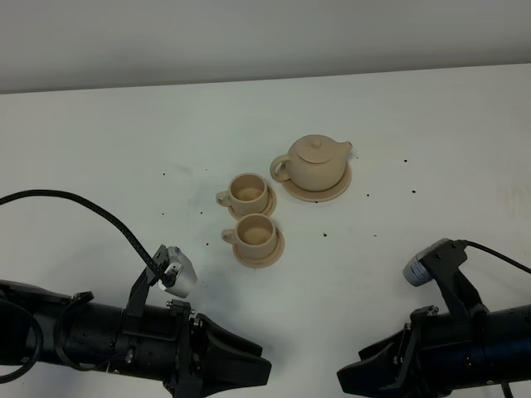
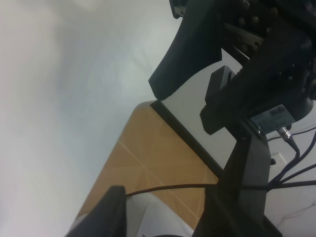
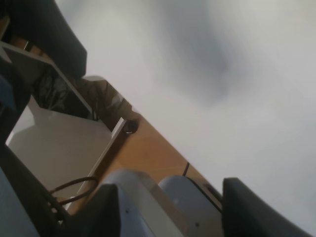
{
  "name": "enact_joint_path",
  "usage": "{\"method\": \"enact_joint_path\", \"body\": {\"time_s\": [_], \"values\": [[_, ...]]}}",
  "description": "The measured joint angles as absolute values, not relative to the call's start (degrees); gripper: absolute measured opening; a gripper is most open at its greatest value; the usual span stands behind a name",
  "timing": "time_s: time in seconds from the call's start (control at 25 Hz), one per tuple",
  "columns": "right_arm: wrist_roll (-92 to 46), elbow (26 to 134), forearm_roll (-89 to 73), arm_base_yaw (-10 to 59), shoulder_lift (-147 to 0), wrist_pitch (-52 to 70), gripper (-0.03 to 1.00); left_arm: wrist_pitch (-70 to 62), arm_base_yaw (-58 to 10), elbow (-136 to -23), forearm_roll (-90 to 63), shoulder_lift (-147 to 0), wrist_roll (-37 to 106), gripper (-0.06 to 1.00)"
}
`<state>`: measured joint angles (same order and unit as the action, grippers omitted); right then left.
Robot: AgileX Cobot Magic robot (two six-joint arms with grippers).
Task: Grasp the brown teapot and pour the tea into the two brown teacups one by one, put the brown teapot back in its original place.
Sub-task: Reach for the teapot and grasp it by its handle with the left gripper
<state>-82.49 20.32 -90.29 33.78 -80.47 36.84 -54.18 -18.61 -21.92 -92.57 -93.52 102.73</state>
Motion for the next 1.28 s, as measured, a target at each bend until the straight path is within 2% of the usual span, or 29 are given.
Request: {"method": "enact_joint_path", "body": {"time_s": [0.6,0.84,1.08,1.28], "values": [[-82.49,20.32,-90.29,33.78,-80.47,36.55,0.49,-54.18,-18.61,-21.92,-93.99,-93.54,102.73,0.41],[-78.99,23.03,-86.66,33.78,-80.54,30.34,0.49,-52.34,-18.61,-22.93,-98.16,-93.61,102.77,0.41],[-58.22,30.26,-63.58,33.78,-80.59,30.39,0.49,-51.18,-18.61,-29.35,-98.34,-93.67,101.17,0.41],[-30.38,36.32,-34.01,33.78,-77.51,35.85,0.49,-51.18,-18.61,-34.54,-98.02,-93.72,97.82,0.41]]}}
